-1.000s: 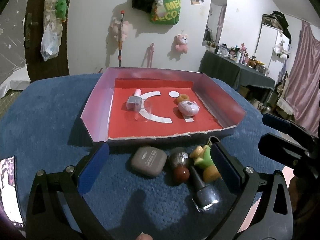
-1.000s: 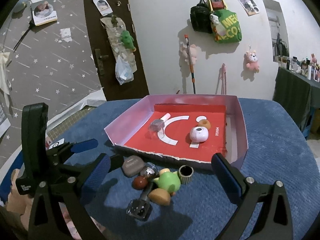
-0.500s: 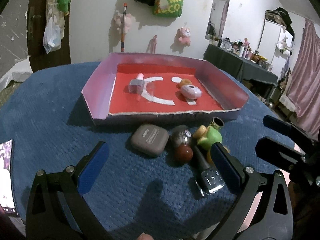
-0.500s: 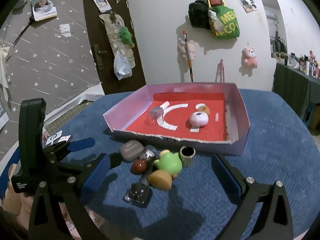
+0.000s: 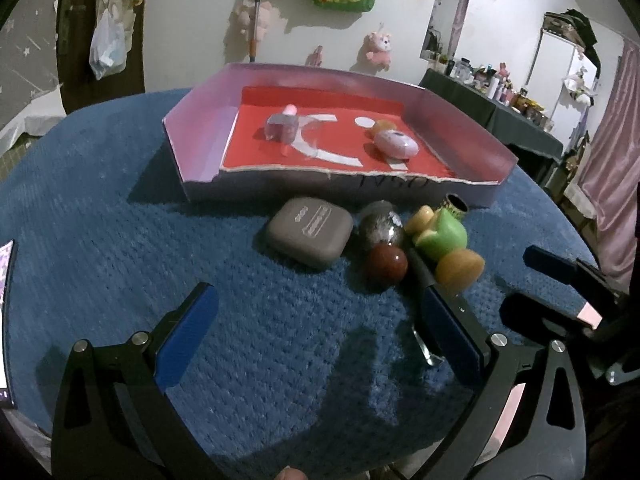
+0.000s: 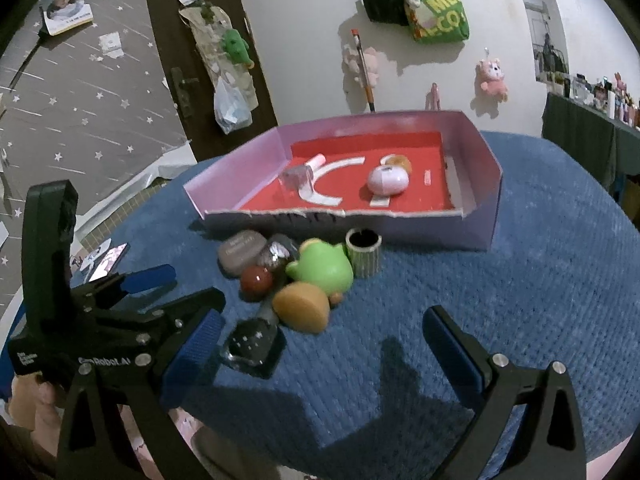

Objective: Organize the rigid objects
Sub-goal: 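Move both tools back out of the box toward the objects on the cloth, then grasp the black star-printed nail polish with the left gripper while the right gripper grasps the tan dome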

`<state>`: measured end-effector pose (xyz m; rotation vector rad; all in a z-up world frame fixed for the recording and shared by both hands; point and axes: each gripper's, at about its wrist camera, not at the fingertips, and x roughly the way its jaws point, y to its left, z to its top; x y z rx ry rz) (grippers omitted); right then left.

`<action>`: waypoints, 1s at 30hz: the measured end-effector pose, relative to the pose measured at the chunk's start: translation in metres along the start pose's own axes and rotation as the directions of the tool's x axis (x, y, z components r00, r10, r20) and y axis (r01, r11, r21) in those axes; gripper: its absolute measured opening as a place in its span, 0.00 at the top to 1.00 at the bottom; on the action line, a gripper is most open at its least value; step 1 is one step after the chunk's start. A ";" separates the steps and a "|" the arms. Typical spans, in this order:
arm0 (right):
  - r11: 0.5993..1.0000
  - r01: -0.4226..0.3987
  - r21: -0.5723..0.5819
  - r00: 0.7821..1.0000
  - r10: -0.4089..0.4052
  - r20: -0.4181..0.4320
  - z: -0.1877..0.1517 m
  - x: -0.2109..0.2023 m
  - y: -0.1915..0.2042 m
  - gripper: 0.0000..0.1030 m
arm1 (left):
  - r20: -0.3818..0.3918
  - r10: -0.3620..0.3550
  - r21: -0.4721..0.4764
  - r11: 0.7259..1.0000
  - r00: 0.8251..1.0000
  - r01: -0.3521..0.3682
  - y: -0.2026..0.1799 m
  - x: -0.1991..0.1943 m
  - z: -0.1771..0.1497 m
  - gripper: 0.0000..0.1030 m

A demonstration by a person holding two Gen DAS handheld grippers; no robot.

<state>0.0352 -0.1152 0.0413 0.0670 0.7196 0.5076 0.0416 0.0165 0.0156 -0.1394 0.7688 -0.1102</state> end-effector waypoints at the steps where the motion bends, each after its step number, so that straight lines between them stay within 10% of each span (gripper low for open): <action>1: 1.000 0.003 0.002 1.000 -0.003 -0.005 -0.002 0.001 -0.001 0.00 | -0.006 -0.002 -0.002 1.000 1.000 0.002 0.000 0.001 -0.001 0.00; 16: 0.989 0.093 0.116 0.996 -0.092 -0.011 -0.003 0.001 -0.048 0.00 | -0.051 -0.087 0.068 0.994 0.995 0.091 -0.047 0.006 -0.014 0.00; 30: 0.995 0.036 0.093 0.999 -0.034 -0.029 0.001 0.015 -0.031 0.00 | -0.026 0.037 0.094 0.995 0.999 -0.035 -0.018 0.007 -0.016 0.00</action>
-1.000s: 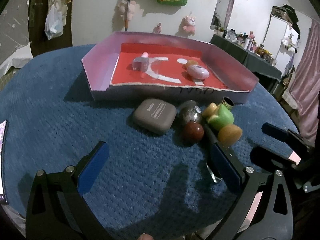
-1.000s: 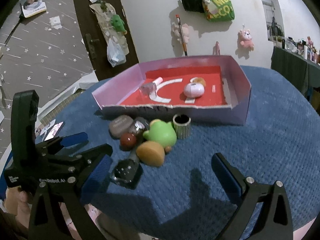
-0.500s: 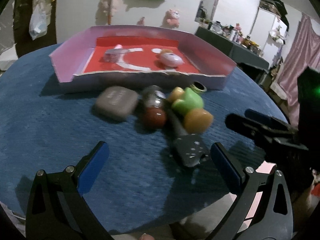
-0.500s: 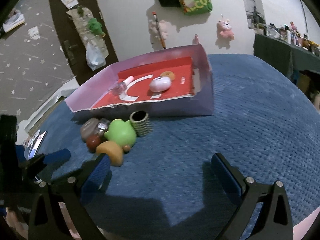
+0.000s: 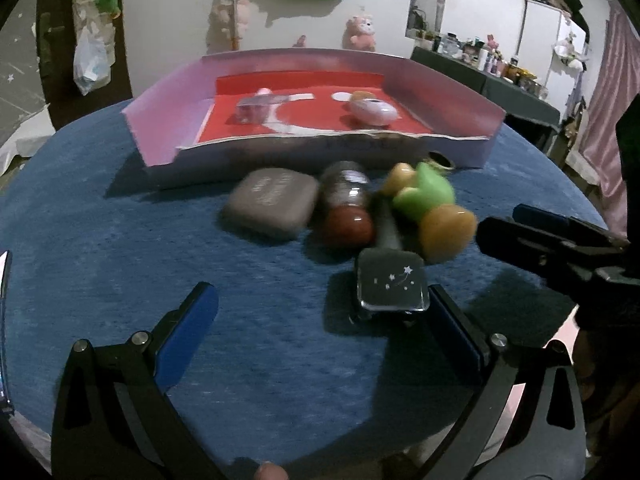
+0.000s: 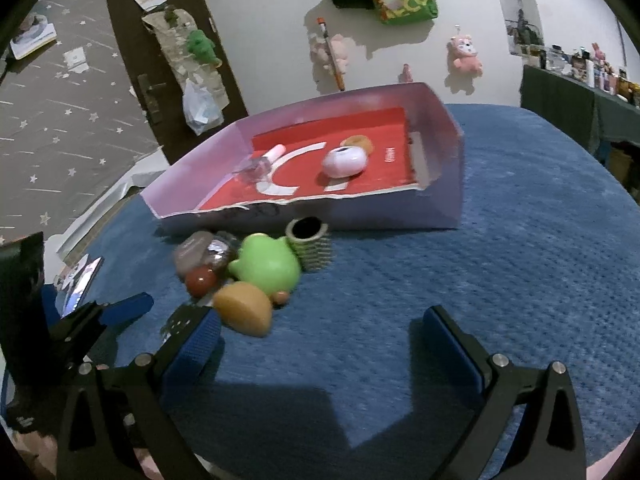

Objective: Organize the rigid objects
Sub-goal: 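Grasp the black star-printed nail polish with the left gripper while the right gripper grasps the tan dome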

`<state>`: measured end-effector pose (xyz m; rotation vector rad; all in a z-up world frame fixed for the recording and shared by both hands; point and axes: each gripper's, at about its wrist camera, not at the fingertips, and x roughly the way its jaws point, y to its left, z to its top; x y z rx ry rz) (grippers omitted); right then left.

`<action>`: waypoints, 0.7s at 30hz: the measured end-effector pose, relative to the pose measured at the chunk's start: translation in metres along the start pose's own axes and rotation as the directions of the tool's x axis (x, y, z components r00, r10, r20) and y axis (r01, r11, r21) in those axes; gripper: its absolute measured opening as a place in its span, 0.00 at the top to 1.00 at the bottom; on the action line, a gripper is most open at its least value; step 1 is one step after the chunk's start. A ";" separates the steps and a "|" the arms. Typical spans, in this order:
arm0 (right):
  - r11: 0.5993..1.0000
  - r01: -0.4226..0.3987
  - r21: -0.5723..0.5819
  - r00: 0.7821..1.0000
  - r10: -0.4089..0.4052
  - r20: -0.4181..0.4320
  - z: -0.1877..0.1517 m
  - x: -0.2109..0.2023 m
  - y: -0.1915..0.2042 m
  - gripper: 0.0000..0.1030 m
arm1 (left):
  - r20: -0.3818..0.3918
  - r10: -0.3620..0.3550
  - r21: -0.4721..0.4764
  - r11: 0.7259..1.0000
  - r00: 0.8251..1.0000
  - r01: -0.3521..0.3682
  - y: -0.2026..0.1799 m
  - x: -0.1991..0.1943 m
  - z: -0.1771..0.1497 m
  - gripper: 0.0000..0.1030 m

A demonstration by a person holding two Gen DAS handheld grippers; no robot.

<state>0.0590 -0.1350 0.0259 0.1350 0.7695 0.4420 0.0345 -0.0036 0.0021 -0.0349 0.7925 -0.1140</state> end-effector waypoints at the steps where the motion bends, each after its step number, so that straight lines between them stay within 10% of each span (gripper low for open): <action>1: 1.000 -0.007 0.000 1.000 0.007 -0.001 0.001 0.001 0.002 0.00 | 0.001 0.009 -0.010 1.000 1.000 -0.009 0.006 0.000 0.000 0.00; 13: 0.995 -0.087 0.049 0.995 0.089 -0.034 0.008 0.016 0.010 0.18 | 0.039 -0.038 0.005 0.999 0.999 0.037 0.017 -0.002 0.006 0.01; 21: 0.994 -0.100 0.034 0.993 0.102 -0.064 0.008 0.023 0.025 0.43 | 0.036 -0.068 0.107 0.992 0.997 0.063 0.001 0.004 0.009 0.43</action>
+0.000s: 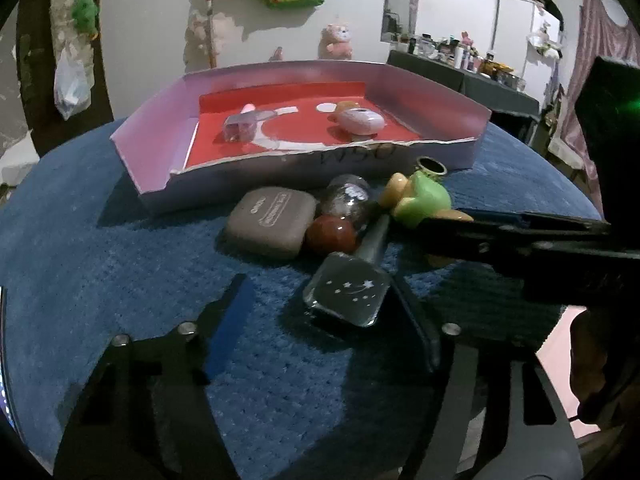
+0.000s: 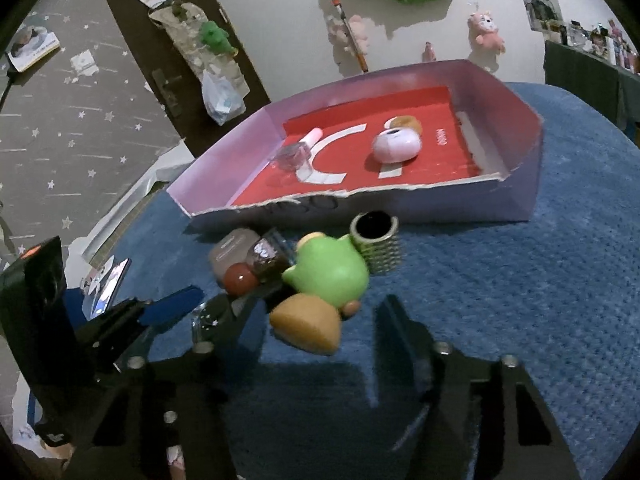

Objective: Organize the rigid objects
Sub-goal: 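Grasp the black star-printed nail polish with the left gripper while the right gripper grasps the tan dome, then lift both held objects and carry them over the red paper in the box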

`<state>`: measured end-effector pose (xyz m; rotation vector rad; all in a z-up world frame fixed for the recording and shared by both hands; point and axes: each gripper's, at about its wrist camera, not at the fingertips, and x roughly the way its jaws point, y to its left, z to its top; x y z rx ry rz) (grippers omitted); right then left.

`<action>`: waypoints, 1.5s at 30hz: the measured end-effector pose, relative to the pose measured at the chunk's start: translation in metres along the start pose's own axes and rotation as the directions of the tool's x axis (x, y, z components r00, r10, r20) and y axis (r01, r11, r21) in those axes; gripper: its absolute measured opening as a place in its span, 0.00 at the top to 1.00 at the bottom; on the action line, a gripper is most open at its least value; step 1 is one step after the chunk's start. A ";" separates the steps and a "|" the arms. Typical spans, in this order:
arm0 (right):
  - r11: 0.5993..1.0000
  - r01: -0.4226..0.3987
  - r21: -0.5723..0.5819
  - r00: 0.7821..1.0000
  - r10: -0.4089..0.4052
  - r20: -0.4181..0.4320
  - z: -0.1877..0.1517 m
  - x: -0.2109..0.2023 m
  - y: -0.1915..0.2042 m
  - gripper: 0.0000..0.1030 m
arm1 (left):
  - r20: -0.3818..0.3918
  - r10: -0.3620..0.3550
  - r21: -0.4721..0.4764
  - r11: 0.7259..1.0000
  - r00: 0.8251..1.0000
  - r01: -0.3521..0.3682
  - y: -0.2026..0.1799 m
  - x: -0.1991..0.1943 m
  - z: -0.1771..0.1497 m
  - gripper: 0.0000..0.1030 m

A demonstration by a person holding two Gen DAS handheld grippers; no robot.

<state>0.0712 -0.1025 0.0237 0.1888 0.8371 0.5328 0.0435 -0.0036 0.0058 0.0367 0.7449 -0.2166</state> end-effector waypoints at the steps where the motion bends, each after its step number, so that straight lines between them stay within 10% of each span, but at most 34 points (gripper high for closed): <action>1: 1.000 0.006 -0.013 1.000 -0.006 -0.004 0.000 0.001 0.003 0.44 | 0.000 -0.007 0.012 1.000 1.000 0.007 -0.003 0.000 0.000 0.47; 7: 0.998 0.041 -0.055 0.999 -0.041 -0.009 -0.003 0.005 0.012 0.62 | 0.006 -0.011 0.053 0.999 1.000 0.010 -0.012 0.001 0.000 0.61; 45: 0.996 -0.009 -0.094 0.998 0.014 0.059 0.002 -0.037 0.021 0.62 | 0.118 -0.040 -0.003 0.999 0.992 0.040 -0.005 -0.042 0.017 0.61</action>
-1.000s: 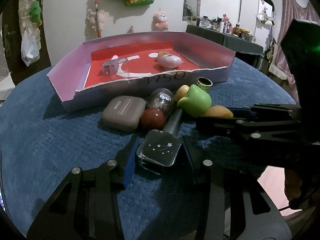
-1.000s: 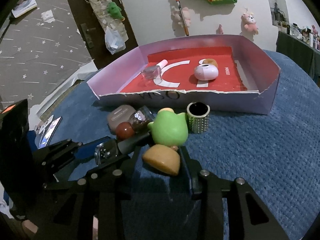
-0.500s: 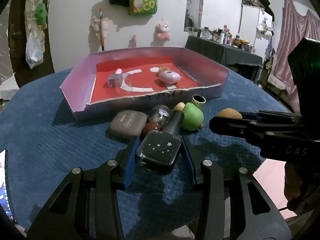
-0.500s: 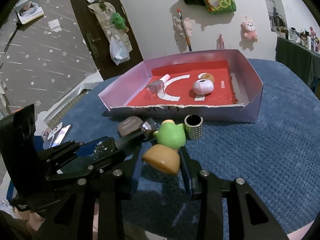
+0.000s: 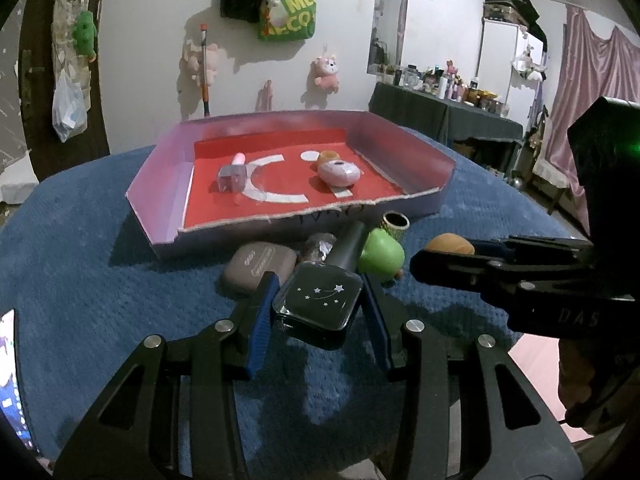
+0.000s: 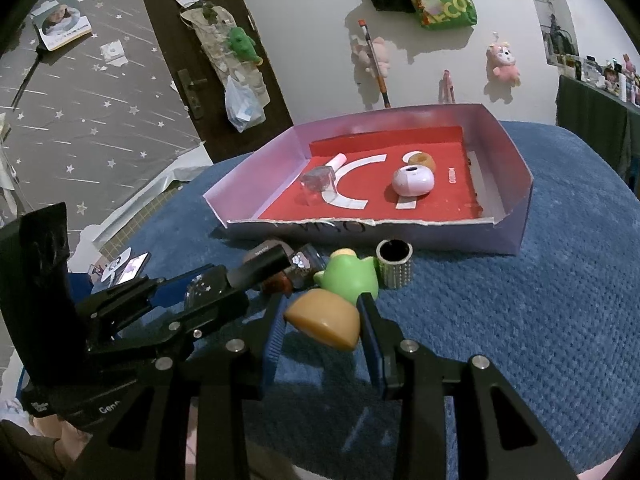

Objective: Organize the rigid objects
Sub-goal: 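Lift both held objects and carry them over the red paper in the box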

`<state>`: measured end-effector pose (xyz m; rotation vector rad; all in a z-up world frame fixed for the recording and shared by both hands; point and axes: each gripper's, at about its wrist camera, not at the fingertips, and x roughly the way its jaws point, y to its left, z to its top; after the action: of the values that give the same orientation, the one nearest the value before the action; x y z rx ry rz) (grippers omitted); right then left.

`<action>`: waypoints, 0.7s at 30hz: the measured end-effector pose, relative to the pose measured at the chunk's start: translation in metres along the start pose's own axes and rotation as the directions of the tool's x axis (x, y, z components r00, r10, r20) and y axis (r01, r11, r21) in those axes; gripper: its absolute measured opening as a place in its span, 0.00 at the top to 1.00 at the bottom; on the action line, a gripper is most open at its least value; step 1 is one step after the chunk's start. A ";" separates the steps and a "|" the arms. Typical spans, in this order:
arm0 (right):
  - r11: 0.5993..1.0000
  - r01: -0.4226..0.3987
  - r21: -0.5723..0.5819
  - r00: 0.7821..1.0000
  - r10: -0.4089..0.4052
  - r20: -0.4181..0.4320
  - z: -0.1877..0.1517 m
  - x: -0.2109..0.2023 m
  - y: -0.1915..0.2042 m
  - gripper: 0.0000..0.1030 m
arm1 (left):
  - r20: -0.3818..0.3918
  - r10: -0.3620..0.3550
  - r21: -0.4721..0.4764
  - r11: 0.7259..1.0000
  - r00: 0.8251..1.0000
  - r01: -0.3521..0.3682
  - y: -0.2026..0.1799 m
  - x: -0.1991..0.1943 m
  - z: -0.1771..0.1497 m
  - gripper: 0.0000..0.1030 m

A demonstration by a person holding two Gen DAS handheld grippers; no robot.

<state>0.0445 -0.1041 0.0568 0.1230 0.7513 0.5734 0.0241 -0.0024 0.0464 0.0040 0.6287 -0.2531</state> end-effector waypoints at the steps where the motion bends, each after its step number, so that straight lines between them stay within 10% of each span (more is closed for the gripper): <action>1: 1.000 -0.001 -0.002 1.000 0.001 0.001 0.001 -0.001 0.000 0.62 | 0.007 0.002 0.003 1.000 1.000 -0.002 0.000 -0.001 0.003 0.61; 21: 0.998 0.008 -0.068 0.999 -0.006 0.035 0.059 0.014 -0.005 0.62 | 0.047 -0.020 0.005 1.000 0.999 0.019 0.022 0.014 0.057 0.61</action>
<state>0.0946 -0.0953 0.0899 0.0677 0.6971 0.5882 0.0736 0.0107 0.0825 -0.0035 0.5816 -0.2729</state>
